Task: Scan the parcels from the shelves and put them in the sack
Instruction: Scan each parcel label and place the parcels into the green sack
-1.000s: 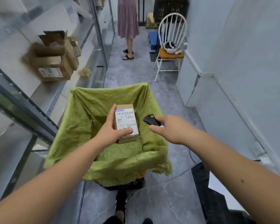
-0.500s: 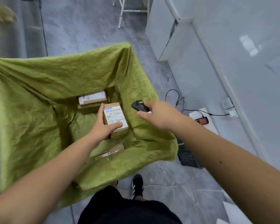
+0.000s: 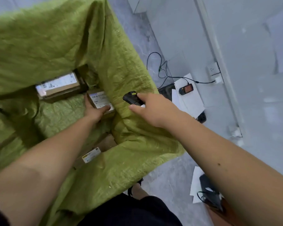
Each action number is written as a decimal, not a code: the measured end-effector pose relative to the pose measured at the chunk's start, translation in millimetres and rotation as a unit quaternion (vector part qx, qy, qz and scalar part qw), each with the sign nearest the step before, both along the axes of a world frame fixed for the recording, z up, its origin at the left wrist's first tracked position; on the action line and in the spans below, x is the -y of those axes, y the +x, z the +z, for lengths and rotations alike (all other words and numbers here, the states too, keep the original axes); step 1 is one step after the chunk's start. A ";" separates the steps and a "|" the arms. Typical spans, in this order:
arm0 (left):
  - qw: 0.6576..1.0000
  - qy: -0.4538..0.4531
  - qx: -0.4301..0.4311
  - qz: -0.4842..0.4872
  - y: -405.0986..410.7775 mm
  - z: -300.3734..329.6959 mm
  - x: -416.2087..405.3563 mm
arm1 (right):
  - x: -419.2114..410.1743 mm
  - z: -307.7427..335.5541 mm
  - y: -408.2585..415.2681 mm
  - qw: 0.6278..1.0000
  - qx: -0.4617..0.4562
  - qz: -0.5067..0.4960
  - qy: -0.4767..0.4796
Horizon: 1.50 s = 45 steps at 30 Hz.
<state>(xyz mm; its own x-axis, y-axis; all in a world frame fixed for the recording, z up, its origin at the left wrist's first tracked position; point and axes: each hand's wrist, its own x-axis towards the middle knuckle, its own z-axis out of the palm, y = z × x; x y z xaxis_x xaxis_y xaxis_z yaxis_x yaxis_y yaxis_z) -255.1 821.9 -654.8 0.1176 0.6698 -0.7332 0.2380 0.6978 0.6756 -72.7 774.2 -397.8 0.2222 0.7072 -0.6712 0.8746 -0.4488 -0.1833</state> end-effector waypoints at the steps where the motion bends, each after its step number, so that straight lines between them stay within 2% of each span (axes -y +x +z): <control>1: 1.000 0.007 0.003 0.011 4.6 -5.0 -3.1 | 0.3 -2.0 1.0 1.000 0.002 -0.004 -0.002; 6: 0.998 0.022 0.006 0.054 30.5 -22.3 -15.0 | 1.9 -9.1 5.3 1.000 0.011 -0.028 -0.006; 14: 0.996 -0.051 0.042 0.054 33.0 -36.1 -14.3 | 6.2 -12.5 8.6 0.999 0.004 -0.040 -0.014; 17: 0.999 -0.031 0.015 0.000 23.2 -37.7 -11.4 | 8.5 -12.2 6.7 0.999 0.005 -0.035 -0.011; 21: 0.992 0.016 -0.088 -0.084 4.4 -20.7 -3.3 | 8.5 -11.9 1.7 1.000 0.002 -0.027 0.000; 26: 0.970 0.103 -0.158 -0.154 -15.6 27.4 7.1 | 8.4 -2.1 -7.5 0.999 -0.019 -0.013 0.022; 31: 0.949 0.147 -0.202 -0.193 -34.5 91.2 30.3 | 14.6 10.6 -10.9 0.997 -0.054 0.006 0.056; 36: 0.940 0.164 -0.249 -0.165 -47.3 159.9 57.1 | 29.7 12.2 -6.2 0.993 -0.080 0.048 0.067; 41: 0.892 0.201 -0.369 -0.169 -49.3 227.3 107.4 | 45.5 20.0 -0.2 0.982 -0.103 0.128 0.095; 45: 0.874 0.191 -0.435 -0.104 -34.5 272.5 160.1 | 55.8 40.4 11.0 0.965 -0.119 0.200 0.121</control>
